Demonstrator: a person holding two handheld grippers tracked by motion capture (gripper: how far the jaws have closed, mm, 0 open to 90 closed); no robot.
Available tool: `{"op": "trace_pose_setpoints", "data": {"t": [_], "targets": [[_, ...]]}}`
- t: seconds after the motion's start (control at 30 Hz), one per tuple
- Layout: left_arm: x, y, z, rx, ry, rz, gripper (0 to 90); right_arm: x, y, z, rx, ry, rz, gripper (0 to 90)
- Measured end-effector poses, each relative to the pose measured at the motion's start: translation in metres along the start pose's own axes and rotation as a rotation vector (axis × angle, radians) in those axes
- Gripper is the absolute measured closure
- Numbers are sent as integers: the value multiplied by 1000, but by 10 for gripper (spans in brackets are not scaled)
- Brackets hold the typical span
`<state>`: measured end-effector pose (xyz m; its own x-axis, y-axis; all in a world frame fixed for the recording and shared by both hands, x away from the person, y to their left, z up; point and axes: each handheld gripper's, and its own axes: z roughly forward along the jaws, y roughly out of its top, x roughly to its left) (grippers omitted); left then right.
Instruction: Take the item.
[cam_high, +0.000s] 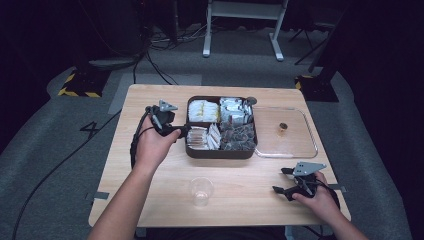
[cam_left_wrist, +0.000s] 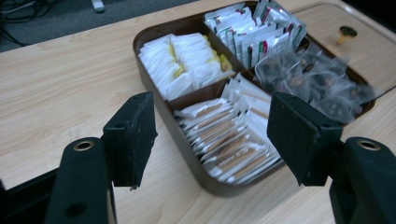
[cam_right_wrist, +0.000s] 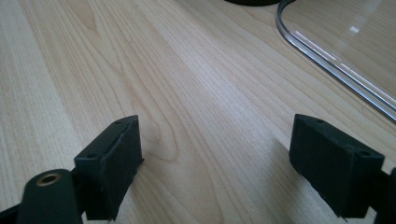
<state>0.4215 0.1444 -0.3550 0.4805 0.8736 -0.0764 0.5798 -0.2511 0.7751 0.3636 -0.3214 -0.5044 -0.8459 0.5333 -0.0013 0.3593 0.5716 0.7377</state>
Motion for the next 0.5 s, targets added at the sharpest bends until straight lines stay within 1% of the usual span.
{"op": "trace_pose_setpoints", "data": {"t": [0.03,0.1,0.13,0.17,0.23,0.27,0.33,0.37,0.4,0.43,0.5], "targets": [[-1,3,3,-5,-5,-13,333,0,0,0,0,0,0,172],[-2,8,9,0,-4,-10,333,0,0,0,0,0,0,172],[-3,12,14,7,12,-4,335,0,0,0,0,0,0,172],[-3,12,14,7,12,-4,339,0,0,0,0,0,0,172],[-7,17,20,17,26,-2,343,0,0,0,0,0,0,173],[-10,21,26,25,37,-2,344,0,0,0,0,0,0,172],[-12,24,32,25,50,-13,344,0,0,0,0,0,-1,174],[-12,24,32,25,50,-13,344,0,0,0,-1,1,-1,176],[-15,27,38,22,61,-30,344,0,0,0,-1,1,-1,177],[-15,27,38,22,61,-30,344,0,0,0,-1,1,-1,177],[-18,31,48,36,78,-30,345,0,0,0,-1,1,-1,177]]}}
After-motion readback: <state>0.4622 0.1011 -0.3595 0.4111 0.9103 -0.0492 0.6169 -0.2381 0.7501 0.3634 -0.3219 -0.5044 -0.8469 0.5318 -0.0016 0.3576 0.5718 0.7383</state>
